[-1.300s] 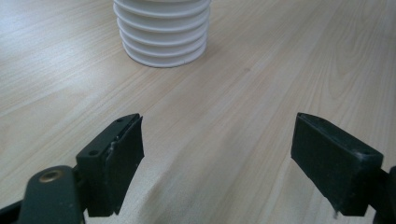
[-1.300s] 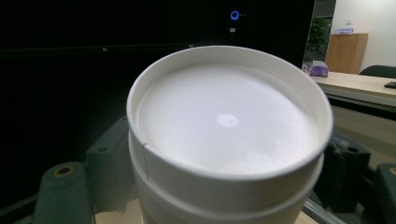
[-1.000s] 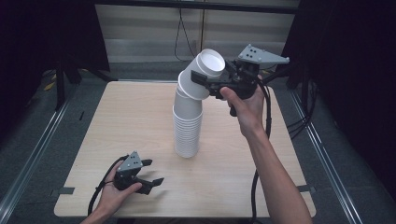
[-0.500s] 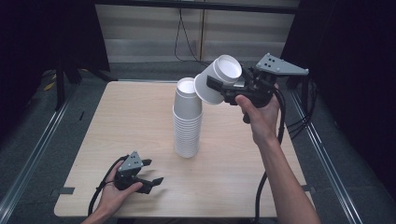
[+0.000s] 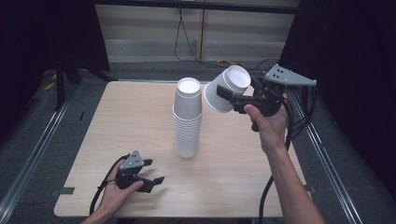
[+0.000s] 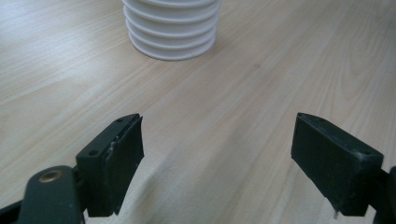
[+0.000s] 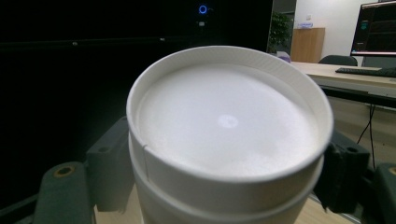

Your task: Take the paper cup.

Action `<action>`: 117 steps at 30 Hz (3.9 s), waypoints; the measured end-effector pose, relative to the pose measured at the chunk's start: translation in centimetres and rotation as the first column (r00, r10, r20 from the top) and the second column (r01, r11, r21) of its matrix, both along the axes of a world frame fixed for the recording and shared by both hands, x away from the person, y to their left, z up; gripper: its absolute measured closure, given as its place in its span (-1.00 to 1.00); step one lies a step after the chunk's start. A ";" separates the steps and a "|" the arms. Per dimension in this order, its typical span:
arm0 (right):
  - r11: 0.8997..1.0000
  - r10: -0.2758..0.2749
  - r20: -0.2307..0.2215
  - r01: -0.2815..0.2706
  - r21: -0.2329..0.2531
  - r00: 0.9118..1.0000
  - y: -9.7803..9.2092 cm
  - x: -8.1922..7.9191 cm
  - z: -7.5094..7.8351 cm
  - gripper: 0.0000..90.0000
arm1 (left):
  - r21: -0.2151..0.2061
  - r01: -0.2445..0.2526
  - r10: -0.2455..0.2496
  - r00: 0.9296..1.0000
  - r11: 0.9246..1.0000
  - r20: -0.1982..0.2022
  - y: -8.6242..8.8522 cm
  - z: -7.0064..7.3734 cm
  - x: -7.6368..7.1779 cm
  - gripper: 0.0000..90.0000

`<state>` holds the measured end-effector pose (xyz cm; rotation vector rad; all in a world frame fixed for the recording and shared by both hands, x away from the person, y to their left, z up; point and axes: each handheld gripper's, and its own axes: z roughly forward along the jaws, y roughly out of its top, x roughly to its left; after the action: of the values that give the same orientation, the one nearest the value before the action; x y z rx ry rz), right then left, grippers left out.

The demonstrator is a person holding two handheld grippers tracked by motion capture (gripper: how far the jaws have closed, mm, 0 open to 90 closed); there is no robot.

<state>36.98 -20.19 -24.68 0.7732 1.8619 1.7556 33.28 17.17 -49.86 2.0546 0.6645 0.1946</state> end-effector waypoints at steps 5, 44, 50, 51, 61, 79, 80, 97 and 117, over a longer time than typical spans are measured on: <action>1.000 -0.001 -0.033 0.000 -0.011 0.999 -0.3 -0.1 -1.9 -0.52 | -0.015 -0.001 0.002 0.999 1.000 0.034 -0.1 0.7 0.1 -0.63; 0.986 0.144 -0.221 -0.159 -0.050 0.964 1.9 -2.2 -11.3 -0.52 | -0.185 0.211 -0.181 0.970 0.960 0.165 -6.7 6.0 1.1 -0.65; 0.986 0.137 -0.260 -0.158 -0.062 0.956 1.9 -1.8 -13.2 -0.52 | -0.215 0.217 -0.181 0.968 0.952 0.175 -7.1 6.1 1.2 -0.65; 0.985 0.140 -0.264 -0.161 -0.058 0.954 1.9 -1.8 -13.6 -0.52 | -0.226 0.218 -0.181 0.968 0.950 0.172 -7.2 6.2 1.3 -0.65; 0.975 0.195 -0.287 -0.216 -0.044 0.938 3.0 -2.0 -15.1 -0.52 | -0.221 0.210 -0.173 0.969 0.952 0.178 -7.2 5.9 1.1 -0.66; 0.953 0.266 -0.328 -0.299 -0.055 0.906 5.0 -2.3 -16.8 -0.52 | -0.216 0.252 -0.219 0.962 0.943 0.164 -7.8 4.5 0.9 -0.66; 0.951 0.269 -0.329 -0.303 -0.055 0.905 5.0 -2.3 -16.8 -0.52 | -0.225 0.257 -0.224 0.961 0.940 0.161 -7.8 4.4 1.0 -0.67; 0.937 0.333 -0.332 -0.348 0.014 0.883 6.6 -2.7 -17.5 -0.52 | -0.270 0.280 -0.245 0.957 0.921 0.155 -7.9 4.2 1.0 -0.80; 0.928 0.365 -0.333 -0.369 0.053 0.869 6.7 -3.0 -17.7 -0.56 | -0.232 0.316 -0.286 0.946 0.920 0.152 -7.5 4.6 0.9 -0.68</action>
<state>34.03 -13.50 -42.42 0.7953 2.3797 1.9271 34.17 9.66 -45.26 1.8526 0.2771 0.0454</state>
